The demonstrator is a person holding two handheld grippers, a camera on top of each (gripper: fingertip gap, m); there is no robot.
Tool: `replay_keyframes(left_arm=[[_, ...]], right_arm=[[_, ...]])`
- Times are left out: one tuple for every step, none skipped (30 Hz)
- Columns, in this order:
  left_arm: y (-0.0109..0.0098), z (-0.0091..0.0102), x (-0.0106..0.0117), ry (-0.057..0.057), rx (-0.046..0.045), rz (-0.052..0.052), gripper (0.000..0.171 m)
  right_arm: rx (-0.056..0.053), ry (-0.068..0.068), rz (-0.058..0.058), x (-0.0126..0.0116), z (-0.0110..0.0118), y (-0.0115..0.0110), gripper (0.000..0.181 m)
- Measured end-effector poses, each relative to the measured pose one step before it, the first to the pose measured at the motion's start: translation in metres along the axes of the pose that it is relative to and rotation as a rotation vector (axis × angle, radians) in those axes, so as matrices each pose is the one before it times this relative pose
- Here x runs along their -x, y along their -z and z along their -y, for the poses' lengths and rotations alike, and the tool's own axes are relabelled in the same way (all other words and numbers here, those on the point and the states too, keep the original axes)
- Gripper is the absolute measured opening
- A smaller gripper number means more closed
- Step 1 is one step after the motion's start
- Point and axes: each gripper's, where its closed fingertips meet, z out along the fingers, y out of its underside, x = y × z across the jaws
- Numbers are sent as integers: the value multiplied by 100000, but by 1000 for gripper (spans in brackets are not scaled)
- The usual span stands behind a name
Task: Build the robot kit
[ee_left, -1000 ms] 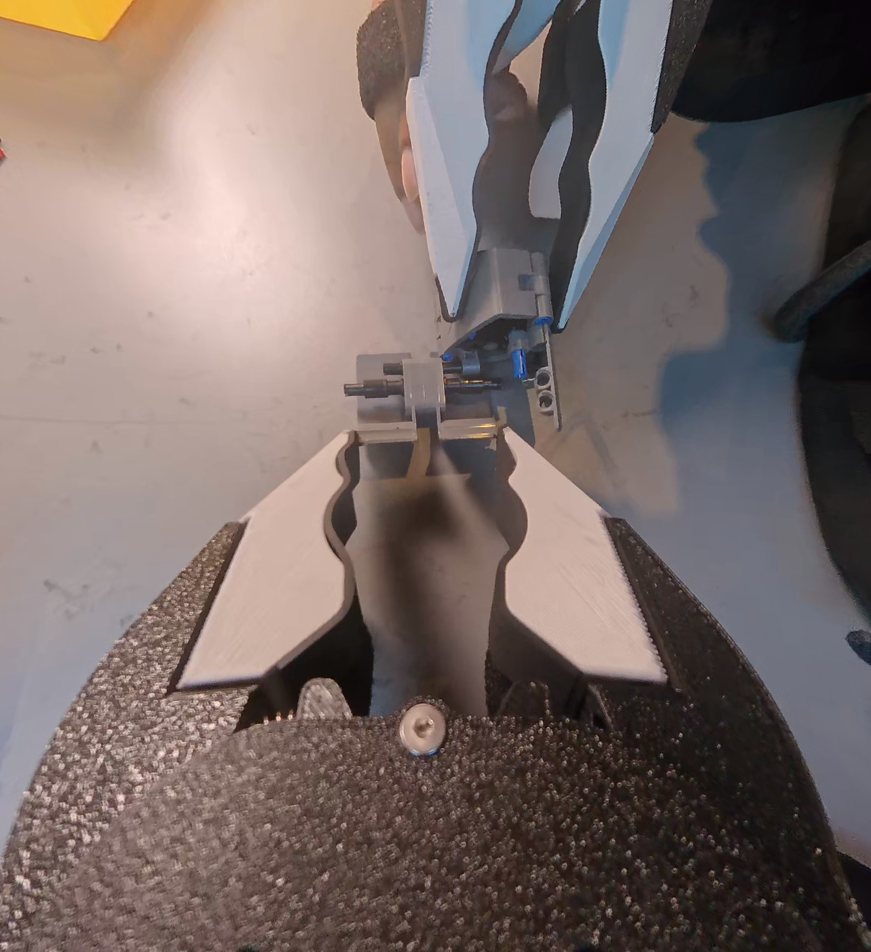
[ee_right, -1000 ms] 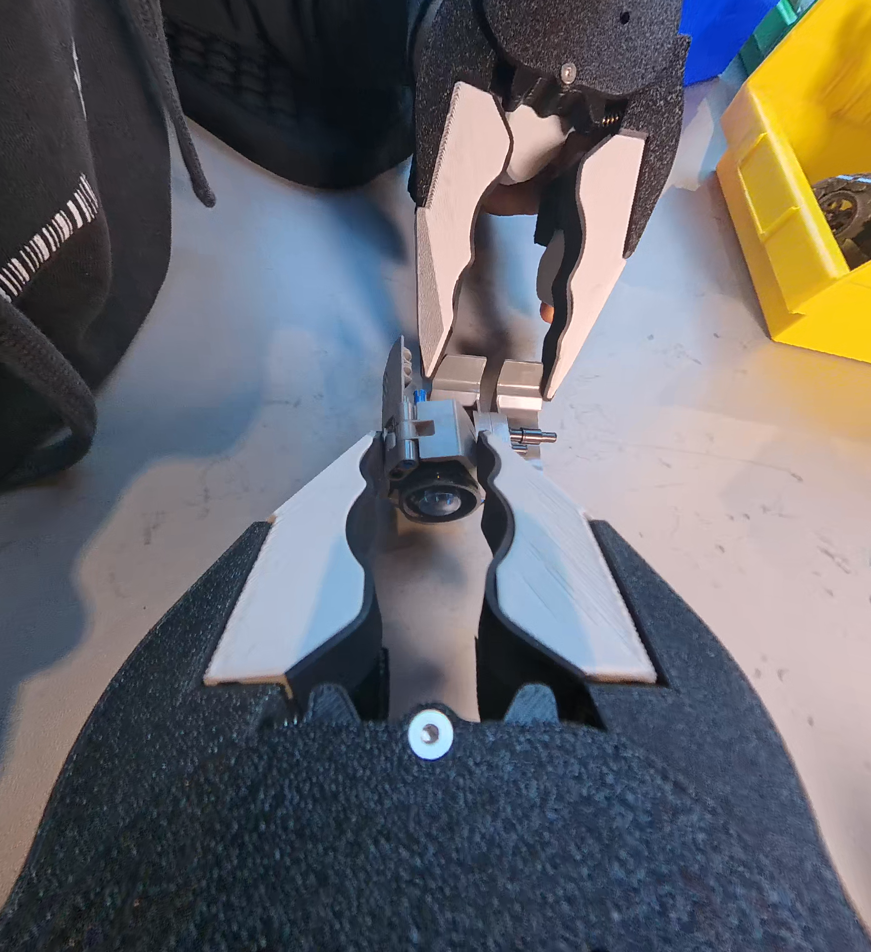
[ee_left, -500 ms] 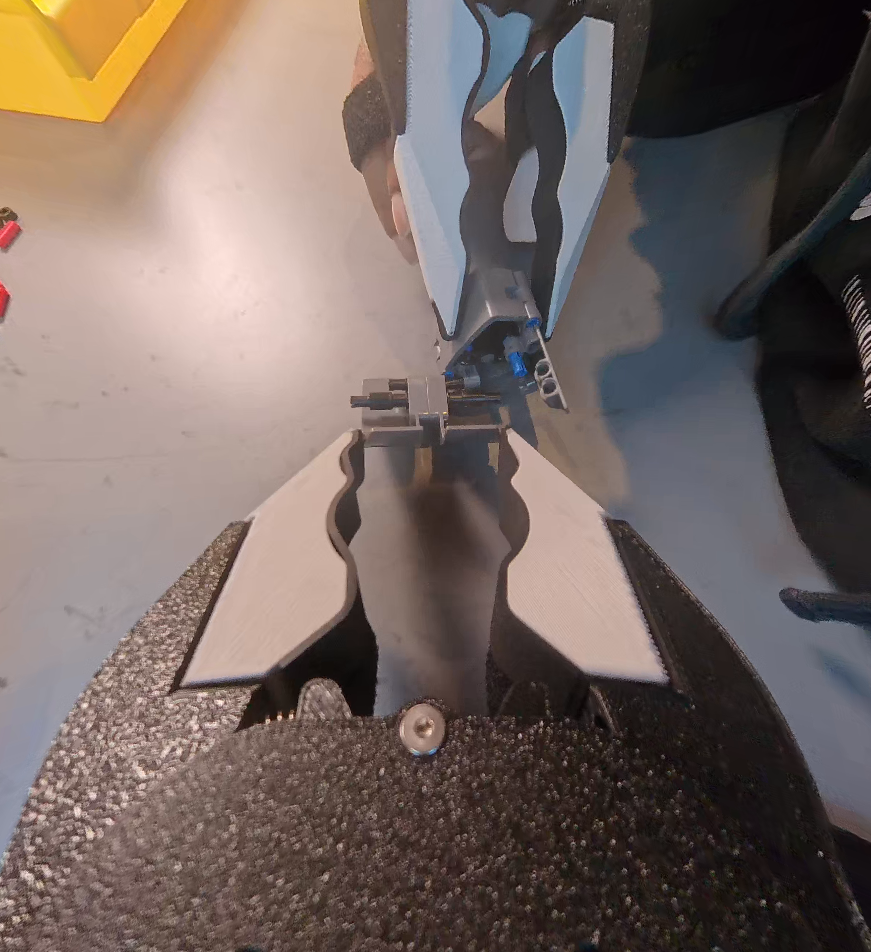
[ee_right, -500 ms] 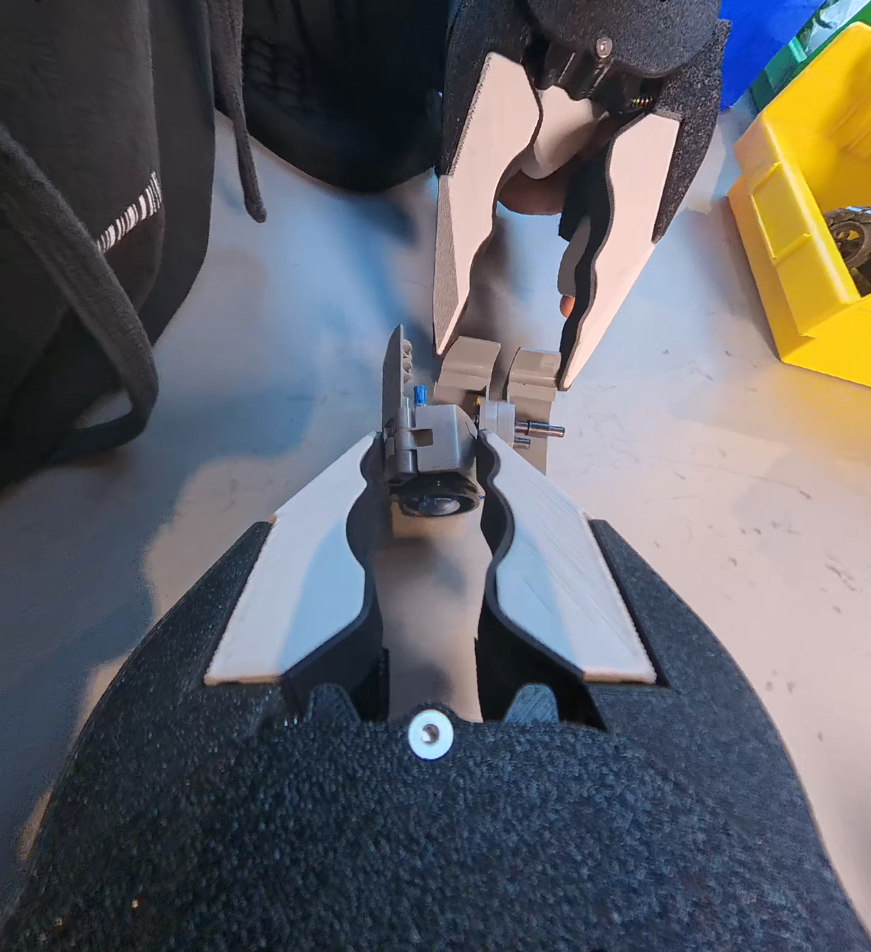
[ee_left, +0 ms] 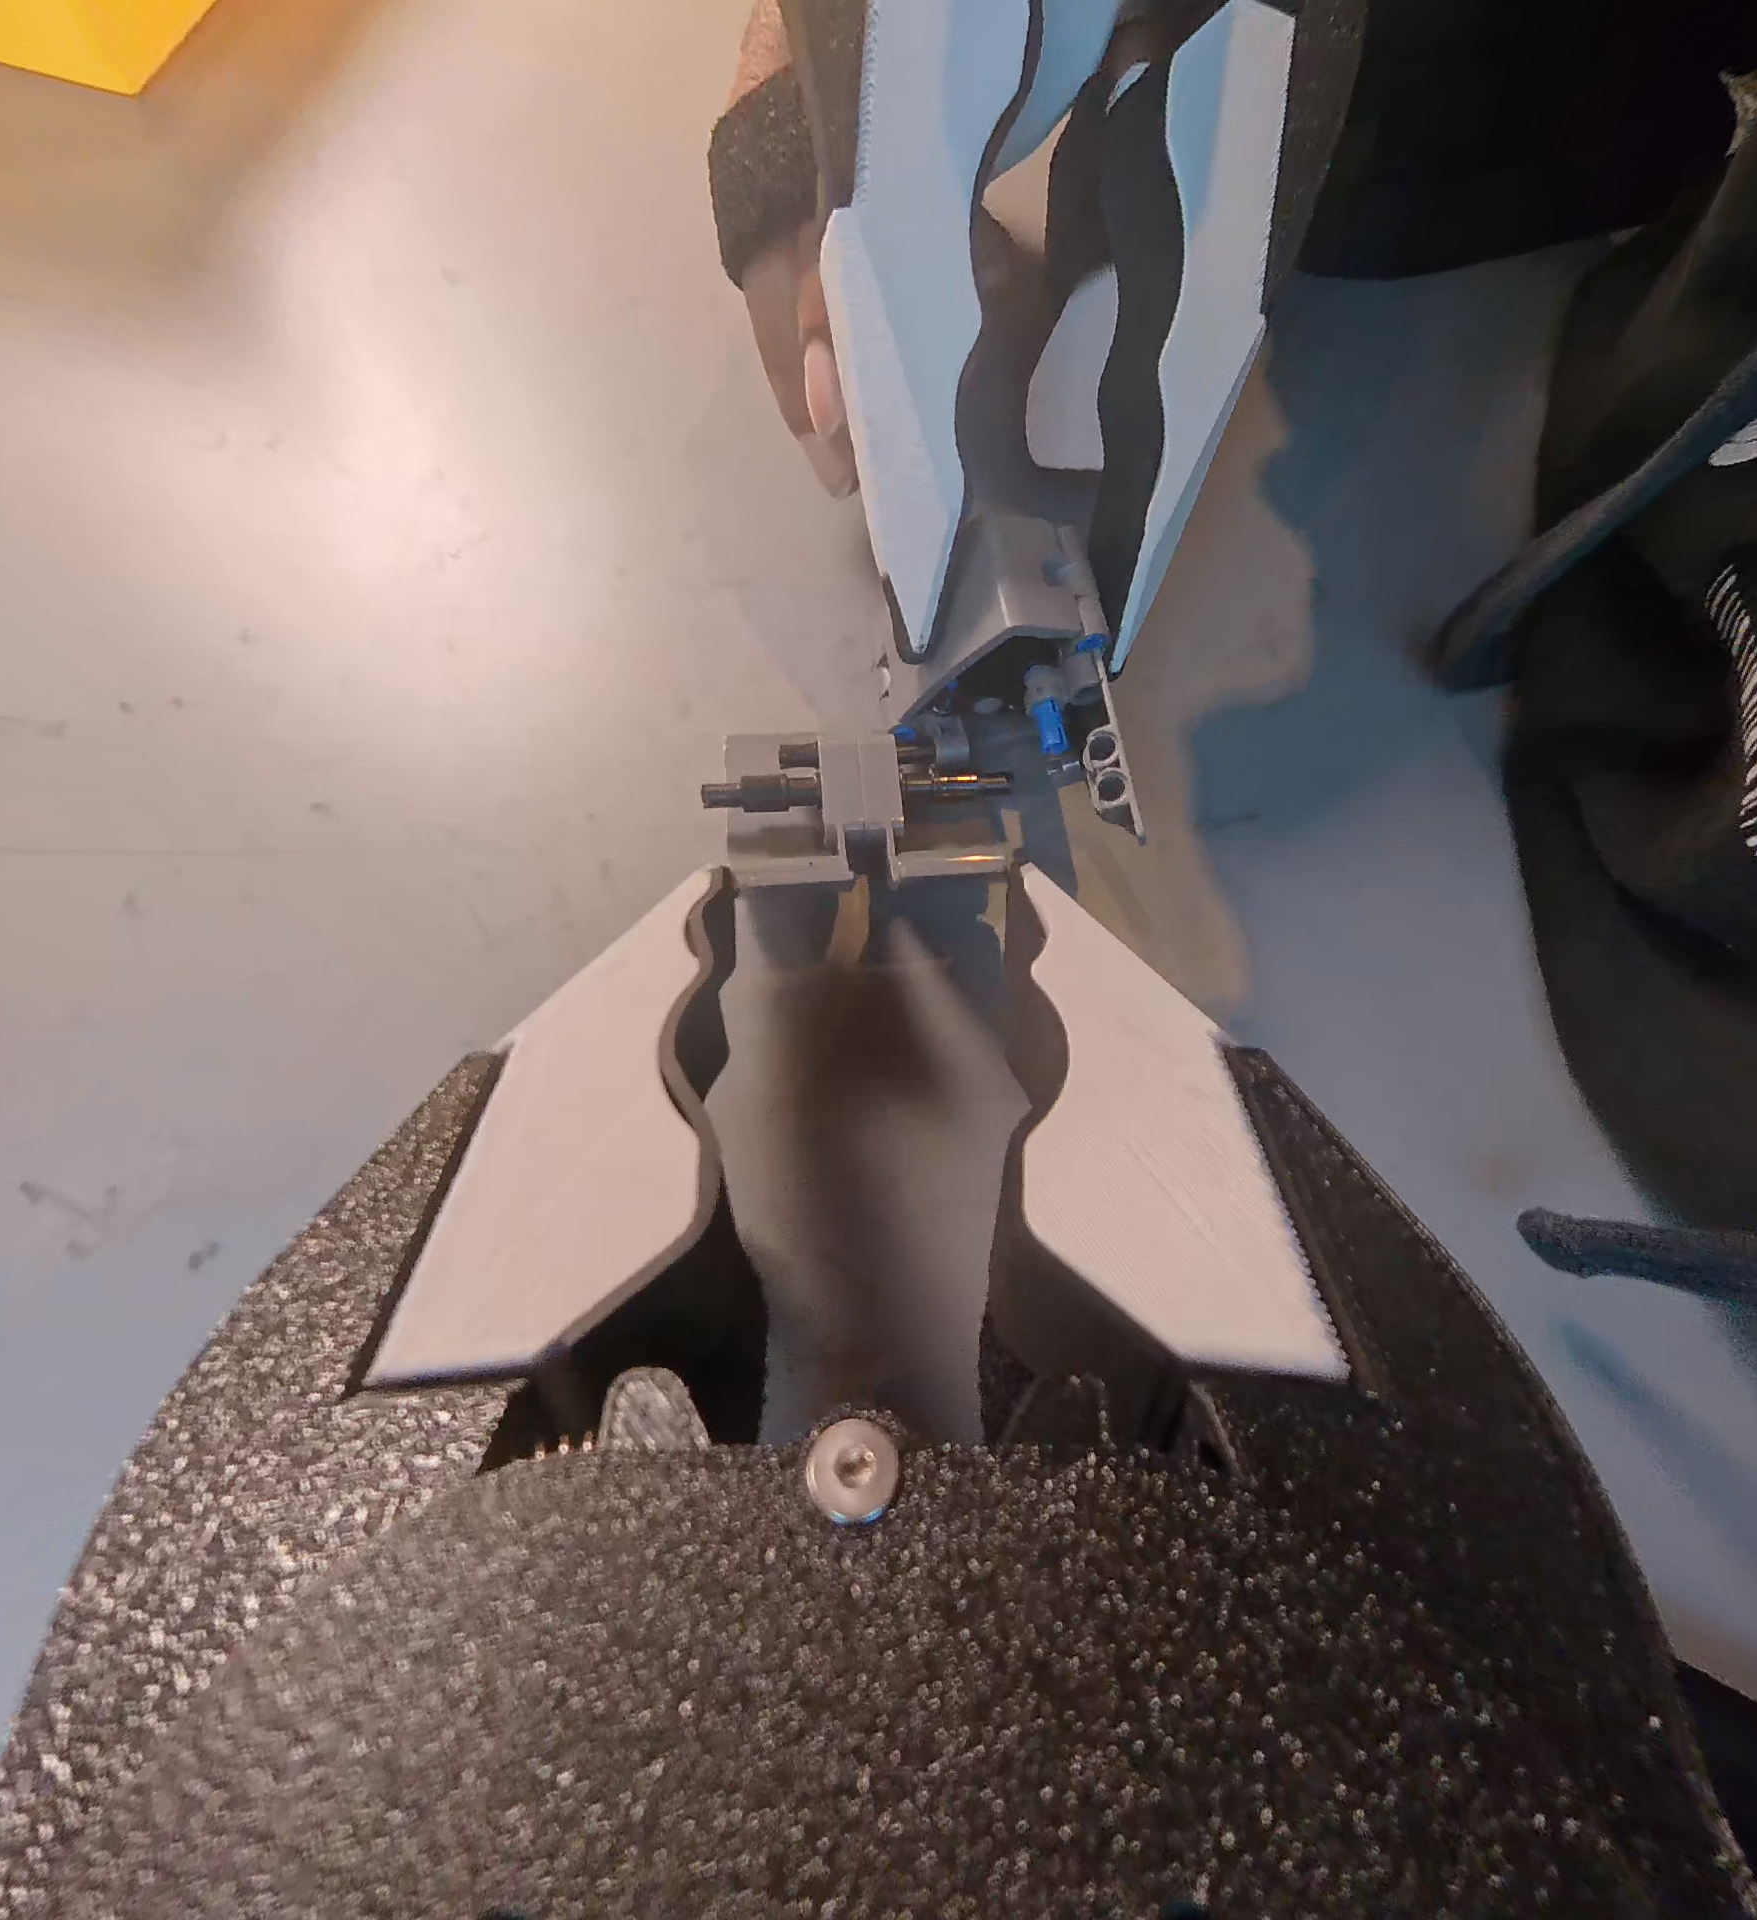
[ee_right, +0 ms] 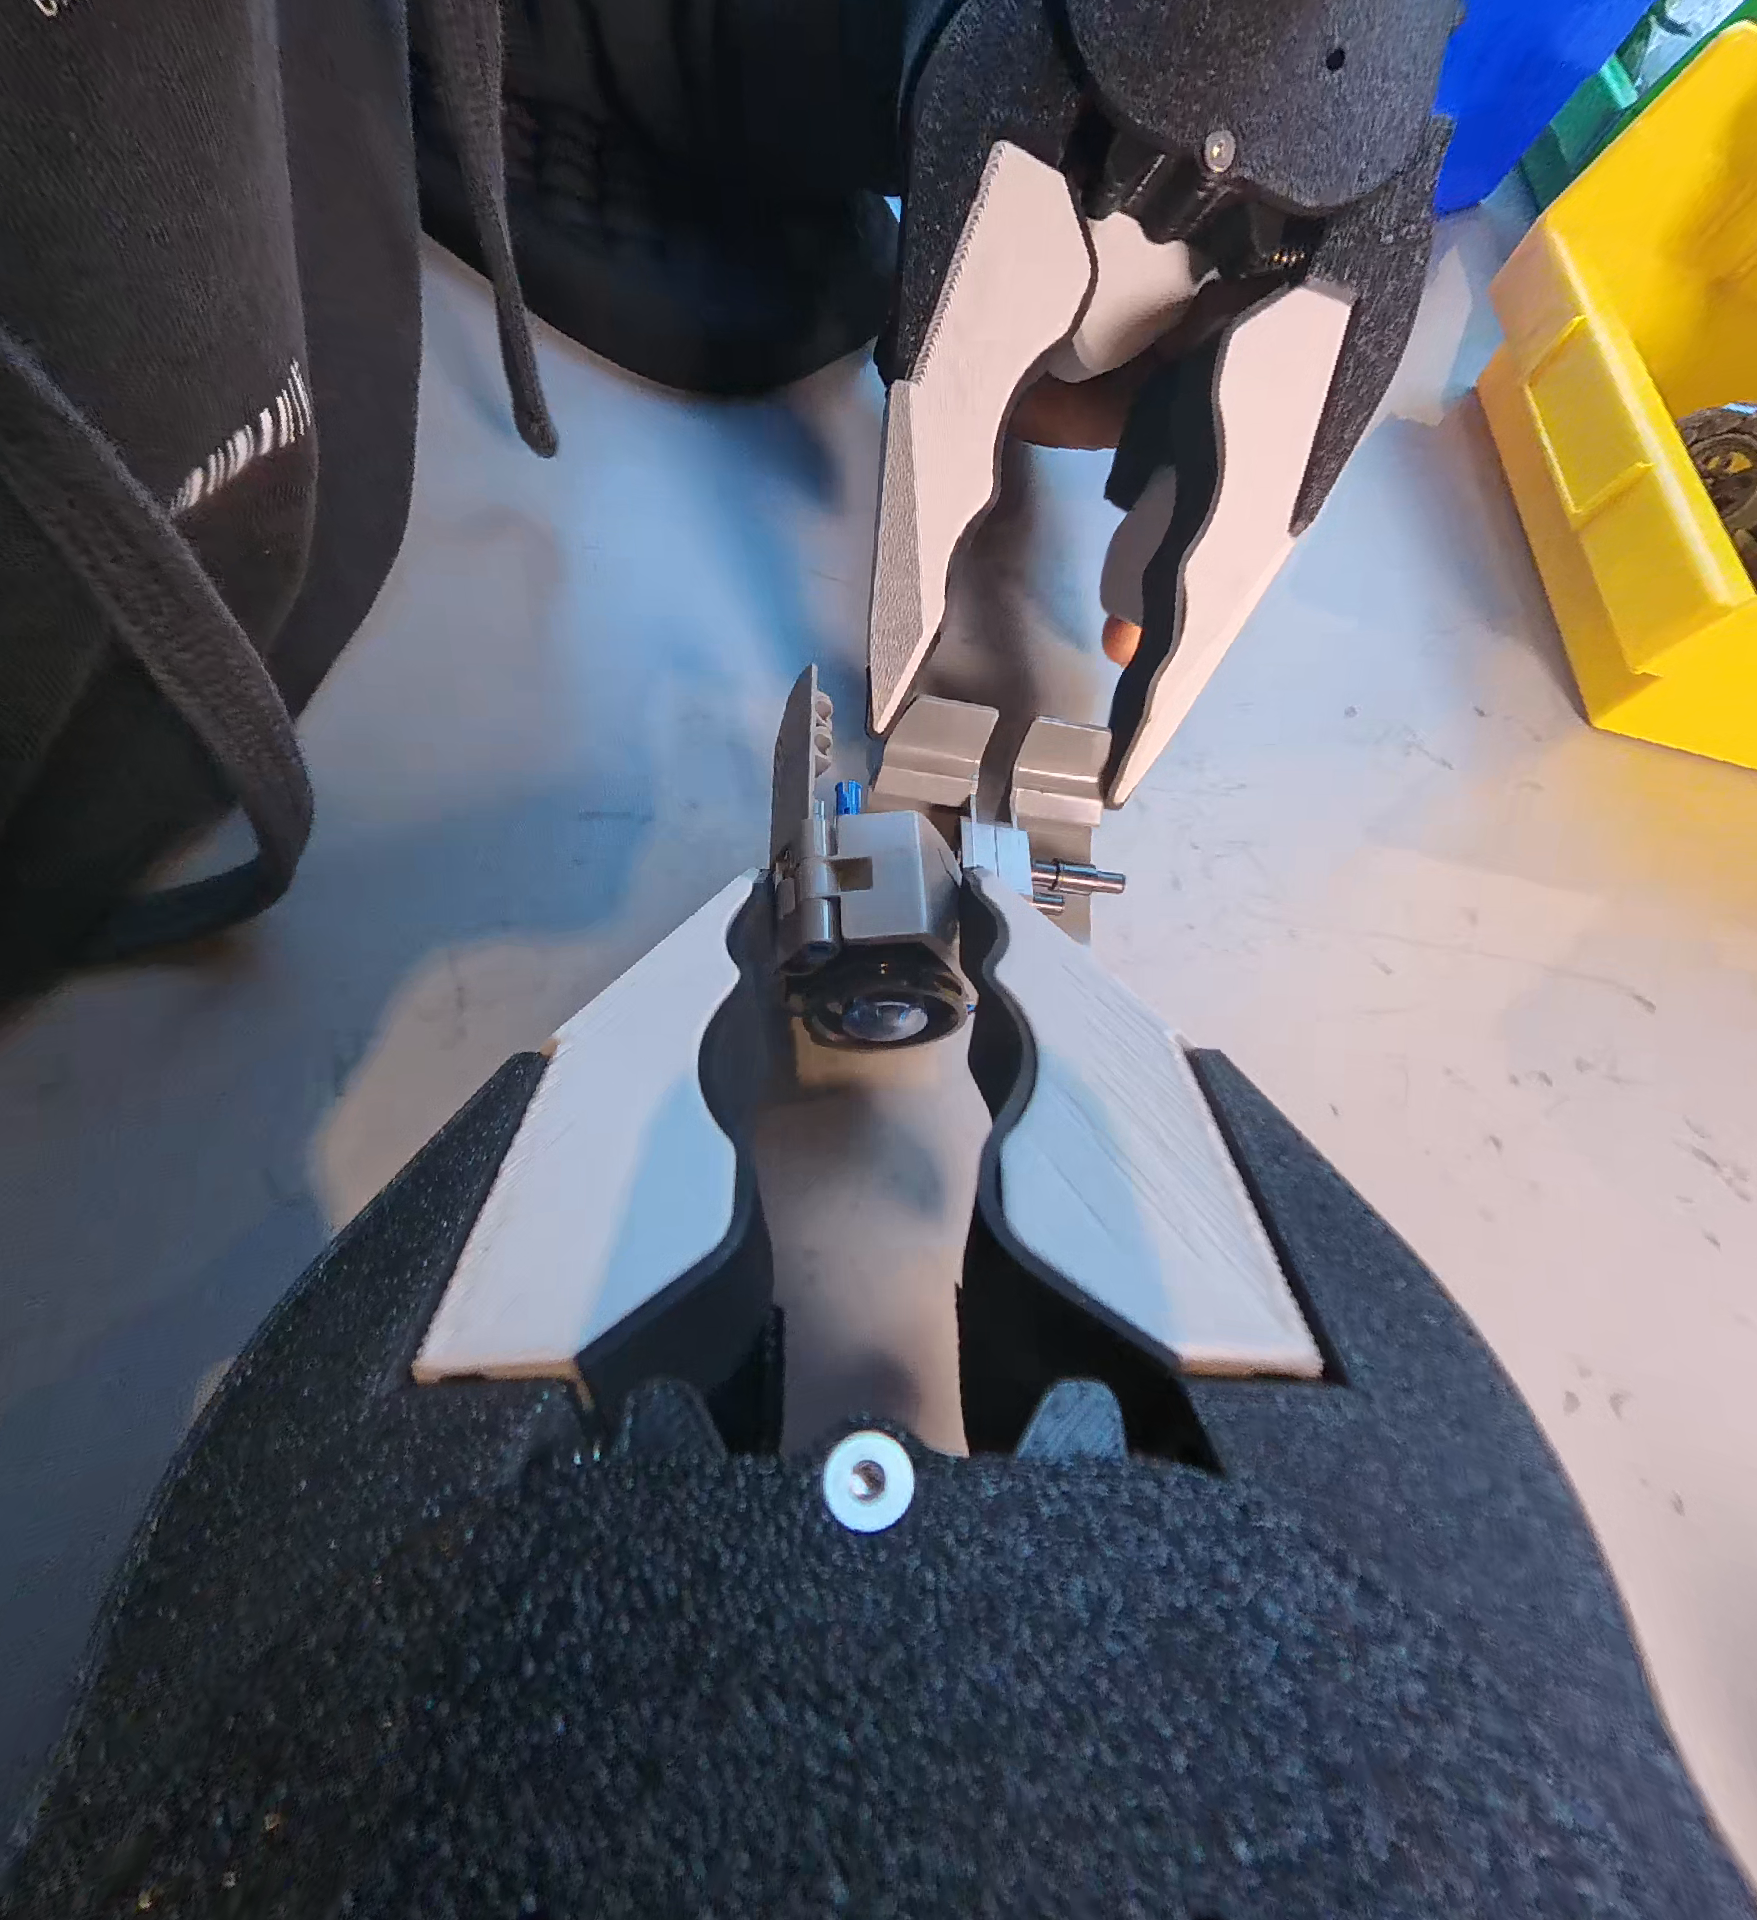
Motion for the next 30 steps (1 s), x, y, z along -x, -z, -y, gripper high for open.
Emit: replay_keyframes(left_arm=[[-21, -57, -13, 730, 100, -515, 51], [-27, -73, -14, 838, 73, -627, 51], [-34, -92, -21, 1306, 61, -965, 52], [-30, -61, -34, 1204, -335, -987, 51], [-13, -38, -15, 619, -319, -469, 52], [-1, -13, 7, 107, 41, -7, 52], [-16, 5, 22, -477, 284, 341, 52], [-24, -15, 53, -611, 292, 533, 52], [-17, 6, 91, -295, 89, 579, 52], [-37, 6, 129, -109, 162, 817, 51], [-21, 14, 49, 2, 215, 318, 51], [4, 19, -5, -259, 157, 36, 51], [-7, 0, 0, -628, 114, 179, 51], [5, -7, -11, -369, 104, 145, 51], [11, 7, -11, -592, 145, 287, 51], [-2, 17, 4, -576, 176, 332, 51], [8, 29, 20, -656, 90, 526, 51], [-16, 21, 34, -633, 139, 557, 51], [2, 3, 16, -309, 224, 247, 51], [6, -15, 6, -105, 291, -28, 50], [3, -18, 21, -60, 225, -46, 50], [3, -4, 27, 91, 52, -19, 50], [-1, -4, 69, -155, -66, 170, 50], [7, 6, 25, -45, 43, 4, 50], [5, 12, 16, -332, 93, 146, 50], [1, 4, 44, -540, 228, 428, 50], [2, 0, 44, -180, 310, 298, 50], [11, -4, 37, 381, 159, -111, 50], [16, 46, 25, 1522, -338, -960, 50], [42, 158, 8, 2860, -1449, -1858, 51]], right_arm=[[-413, -251, 396, -19, 22, 7, 35], [-459, -190, 346, -37, 31, -2, 35], [-190, -29, 202, -9, 56, -36, 35], [-203, -257, 201, -9, 63, -33, 34], [-115, -562, 241, -30, 23, -2, 34], [26, -570, 43, -21, 13, -12, 34], [143, -168, -278, -24, 17, -8, 34], [106, -89, -459, -27, 19, 4, 34], [30, -736, -733, -100, 29, 7, 34], [-59, -803, -1113, -182, 9, 21, 34], [-249, -1181, -562, -81, -8, 20, 34], [-66, -1049, -179, -15, -11, 5, 34], [189, -406, -37, 10, -21, -1, 34], [25, -812, 148, -32, 13, -3, 34], [-16, -425, 216, -12, -5, 7, 34], [21, -501, 240, -25, 0, 6, 33], [-1, -805, 164, -66, -5, 22, 33], [-69, -971, 107, -73, -12, 5, 33], [-20, -724, 144, -51, 5, 0, 33], [-133, -954, 164, -26, 35, -7, 33], [-247, -1046, 190, -44, 27, 0, 33], [-74, -921, -29, -84, 20, 6, 33], [43, -627, -38, -75, -3, -5, 33], [-155, -847, 447, -30, 14, 12, 33], [-49, -693, 293, -47, 8, 10, 33], [-119, -635, 288, -18, 0, 22, 33], [-145, -1629, 812, -10, -9, 25, 33], [-55, -3474, 1317, -28, -18, 77, 33], [-290, -4502, 1766, -79, -30, 150, 34], [-437, -2798, 1710, -50, -49, 189, 34]])
